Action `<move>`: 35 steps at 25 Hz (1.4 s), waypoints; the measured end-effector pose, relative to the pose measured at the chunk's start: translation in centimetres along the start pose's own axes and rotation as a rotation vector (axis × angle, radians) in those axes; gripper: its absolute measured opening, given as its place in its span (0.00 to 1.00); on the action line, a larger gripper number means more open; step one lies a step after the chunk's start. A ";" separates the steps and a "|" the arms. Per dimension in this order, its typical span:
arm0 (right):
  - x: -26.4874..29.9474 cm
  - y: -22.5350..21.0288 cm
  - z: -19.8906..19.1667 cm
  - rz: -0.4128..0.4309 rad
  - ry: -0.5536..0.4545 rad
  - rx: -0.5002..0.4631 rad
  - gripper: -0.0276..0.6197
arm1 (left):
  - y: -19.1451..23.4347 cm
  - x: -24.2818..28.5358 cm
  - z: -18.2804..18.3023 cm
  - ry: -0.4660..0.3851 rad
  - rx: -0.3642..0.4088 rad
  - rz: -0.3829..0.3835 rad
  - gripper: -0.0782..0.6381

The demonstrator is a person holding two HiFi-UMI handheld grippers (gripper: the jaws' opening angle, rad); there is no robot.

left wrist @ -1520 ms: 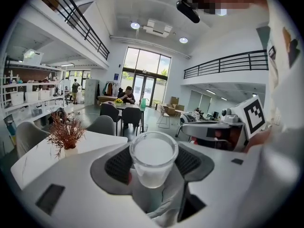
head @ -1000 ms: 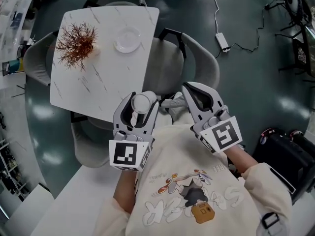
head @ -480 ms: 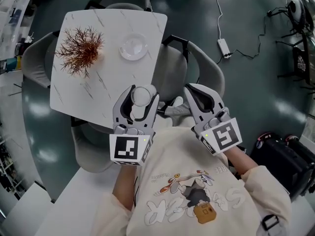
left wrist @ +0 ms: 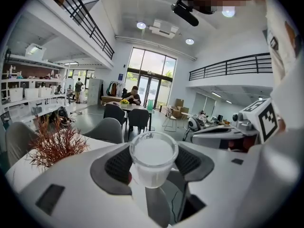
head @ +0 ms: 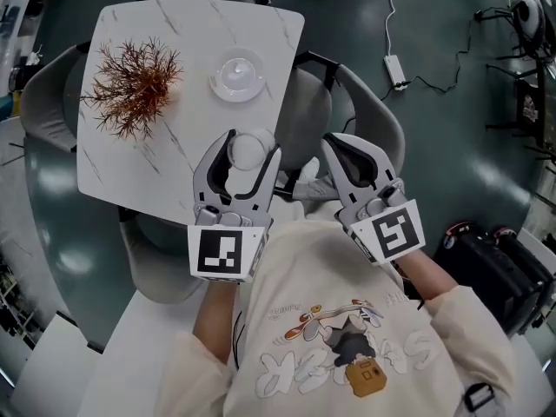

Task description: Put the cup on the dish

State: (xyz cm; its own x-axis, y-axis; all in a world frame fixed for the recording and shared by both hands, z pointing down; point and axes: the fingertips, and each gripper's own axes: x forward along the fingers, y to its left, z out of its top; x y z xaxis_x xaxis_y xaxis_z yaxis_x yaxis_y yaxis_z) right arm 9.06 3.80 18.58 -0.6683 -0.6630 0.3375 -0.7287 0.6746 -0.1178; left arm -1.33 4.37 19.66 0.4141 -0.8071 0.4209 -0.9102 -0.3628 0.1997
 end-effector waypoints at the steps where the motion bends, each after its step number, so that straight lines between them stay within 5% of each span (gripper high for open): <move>1: 0.7 -0.1 -0.2 0.001 0.004 0.002 0.05 | 0.4 0.4 0.0 -0.002 -0.004 0.000 0.50; 13: 7.4 -0.6 -2.4 0.055 0.057 -0.015 0.05 | 5.2 4.5 -1.7 -0.003 0.012 0.047 0.50; 19: 10.6 0.0 -4.1 0.090 0.103 0.028 0.05 | 7.0 6.3 -4.8 0.099 0.212 0.028 0.50; 27: 13.1 0.8 -6.9 0.136 0.167 0.027 0.05 | 8.7 7.9 -7.8 0.144 0.289 0.061 0.50; 35: 15.3 0.6 -10.2 0.146 0.205 0.027 0.05 | 9.9 10.4 -10.6 0.155 0.254 0.026 0.50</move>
State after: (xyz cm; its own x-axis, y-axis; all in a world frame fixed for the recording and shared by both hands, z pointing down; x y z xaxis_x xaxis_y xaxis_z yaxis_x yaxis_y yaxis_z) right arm -0.10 -2.67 33.20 -0.7248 -0.4773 0.4968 -0.6319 0.7479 -0.2034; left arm -6.01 -2.67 35.36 0.3689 -0.7443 0.5567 -0.8854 -0.4636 -0.0330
